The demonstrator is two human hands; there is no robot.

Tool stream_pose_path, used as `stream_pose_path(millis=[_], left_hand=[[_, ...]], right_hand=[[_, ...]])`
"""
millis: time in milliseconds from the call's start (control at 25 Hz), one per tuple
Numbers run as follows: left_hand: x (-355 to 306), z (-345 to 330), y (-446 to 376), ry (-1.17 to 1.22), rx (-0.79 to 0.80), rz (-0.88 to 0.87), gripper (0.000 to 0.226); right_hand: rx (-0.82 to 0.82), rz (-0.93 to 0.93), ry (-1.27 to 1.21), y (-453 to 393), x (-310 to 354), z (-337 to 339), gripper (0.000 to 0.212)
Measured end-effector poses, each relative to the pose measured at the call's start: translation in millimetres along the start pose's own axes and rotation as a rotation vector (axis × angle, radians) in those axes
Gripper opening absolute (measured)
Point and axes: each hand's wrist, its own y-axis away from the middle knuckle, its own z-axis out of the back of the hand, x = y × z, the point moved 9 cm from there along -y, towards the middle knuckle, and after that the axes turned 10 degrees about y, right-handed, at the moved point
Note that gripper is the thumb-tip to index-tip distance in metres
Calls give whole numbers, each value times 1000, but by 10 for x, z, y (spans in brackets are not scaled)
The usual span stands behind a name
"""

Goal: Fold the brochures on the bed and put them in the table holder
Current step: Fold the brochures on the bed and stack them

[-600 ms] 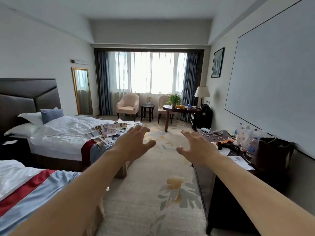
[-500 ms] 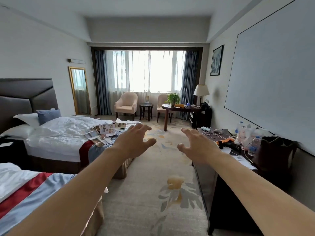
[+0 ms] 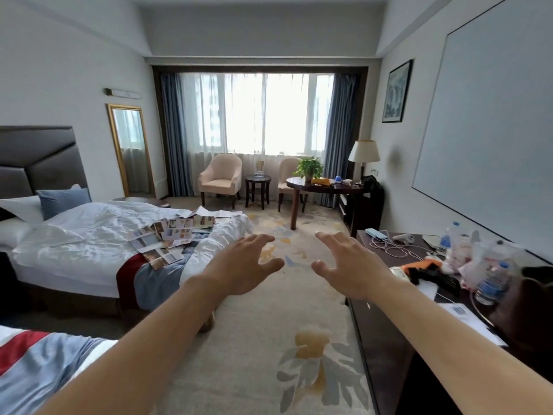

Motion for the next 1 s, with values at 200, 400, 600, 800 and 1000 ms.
stream_pose_path(millis=[200,400,600,800,1000], left_hand=[[425,-143,-975,14,26,51,72],[1014,-214,-1868,9,-2,67,72],[1743,-302,-2899,13,7,69,73],[2234,-329,-3877,10,17,63,72],[2702,-532,-4941,-18,38,53,74]], right_hand=[[28,49,50,-1018,-271,-259,70],[27,89,73,-2026,-425,-612,73],[25,95,84,-3178,-538,-1048,73],[28,98,87,-4192,-766,-1379,71],[43,95,56,-5281,-1127,-1868,72]])
